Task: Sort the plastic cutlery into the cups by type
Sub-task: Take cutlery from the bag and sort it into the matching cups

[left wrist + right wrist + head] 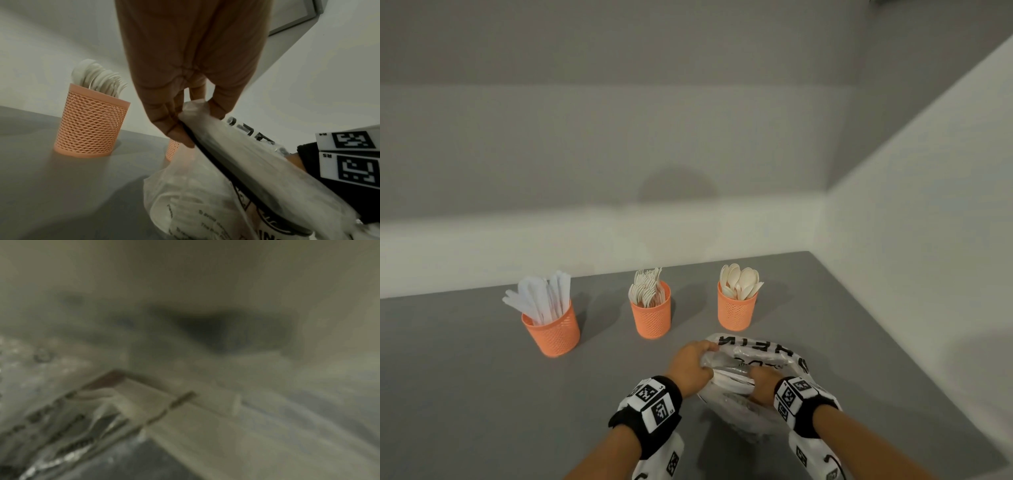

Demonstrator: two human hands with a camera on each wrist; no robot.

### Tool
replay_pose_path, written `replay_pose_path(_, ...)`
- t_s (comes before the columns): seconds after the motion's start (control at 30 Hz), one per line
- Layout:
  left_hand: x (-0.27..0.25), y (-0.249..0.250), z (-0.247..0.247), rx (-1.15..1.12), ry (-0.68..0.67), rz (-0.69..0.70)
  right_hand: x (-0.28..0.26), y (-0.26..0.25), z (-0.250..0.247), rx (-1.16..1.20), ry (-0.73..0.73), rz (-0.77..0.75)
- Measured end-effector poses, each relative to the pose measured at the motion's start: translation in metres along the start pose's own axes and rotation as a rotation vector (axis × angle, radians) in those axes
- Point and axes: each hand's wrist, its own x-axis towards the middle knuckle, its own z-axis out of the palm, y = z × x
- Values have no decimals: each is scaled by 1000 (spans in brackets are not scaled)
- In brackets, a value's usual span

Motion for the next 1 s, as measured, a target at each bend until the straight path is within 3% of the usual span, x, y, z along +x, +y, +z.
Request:
replay_pose_path(0.4,5,-7,-2,11,9,-5,1,-5,-2,-43,-93,3)
replay_pose_path(0.7,15,-2,-4,124,64,-36,-25,-11,-30,136,-46,-121)
replay_pose_path(0.8,19,6,-6,203,107,-41,-33,-10,-37,134,-6,-99)
replay_pose_path(1.0,25,18,-1,197,13,-72,-25,12,-34,-7,-40,-25)
